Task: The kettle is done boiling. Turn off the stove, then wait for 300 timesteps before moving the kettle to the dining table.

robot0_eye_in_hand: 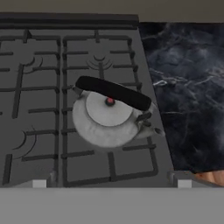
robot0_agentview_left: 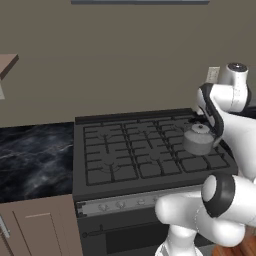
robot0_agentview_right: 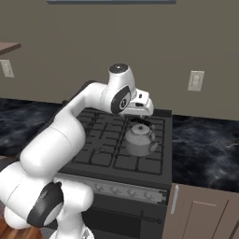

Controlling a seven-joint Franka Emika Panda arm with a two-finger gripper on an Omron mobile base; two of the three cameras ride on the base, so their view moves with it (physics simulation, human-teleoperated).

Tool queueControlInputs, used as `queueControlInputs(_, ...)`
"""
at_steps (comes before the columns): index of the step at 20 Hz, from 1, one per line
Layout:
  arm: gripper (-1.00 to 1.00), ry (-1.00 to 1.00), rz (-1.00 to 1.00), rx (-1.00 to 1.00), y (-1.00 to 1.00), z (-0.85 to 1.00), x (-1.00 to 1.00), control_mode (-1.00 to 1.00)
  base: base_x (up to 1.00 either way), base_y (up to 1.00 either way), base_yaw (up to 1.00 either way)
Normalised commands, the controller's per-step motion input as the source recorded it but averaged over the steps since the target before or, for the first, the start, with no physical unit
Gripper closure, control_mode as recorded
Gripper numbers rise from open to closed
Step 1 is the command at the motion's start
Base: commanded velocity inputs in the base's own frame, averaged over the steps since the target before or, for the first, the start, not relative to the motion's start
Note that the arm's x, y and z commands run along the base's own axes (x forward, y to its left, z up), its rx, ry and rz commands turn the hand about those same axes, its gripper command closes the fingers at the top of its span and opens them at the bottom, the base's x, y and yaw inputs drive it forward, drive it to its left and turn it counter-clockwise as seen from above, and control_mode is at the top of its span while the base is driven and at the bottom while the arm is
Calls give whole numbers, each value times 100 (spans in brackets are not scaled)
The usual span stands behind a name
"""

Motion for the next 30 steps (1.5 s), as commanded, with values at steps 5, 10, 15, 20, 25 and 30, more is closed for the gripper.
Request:
queueControlInputs(5,-100,15,7,-5,0,-13,29,-100,0,0,0)
queueControlInputs(10,-100,13,9,-1,0,-7,30,-100,0,0,0)
queueControlInputs(15,-100,7,10,0,-1,-7,27,-100,0,0,0)
queueControlInputs(20,-100,8,8,0,-2,-21,25,-100,0,0,0)
queueControlInputs(25,-100,10,6,0,-5,-28,26,-100,0,0,0)
queueControlInputs(30,-100,6,5,0,-7,-13,19,-100,0,0,0)
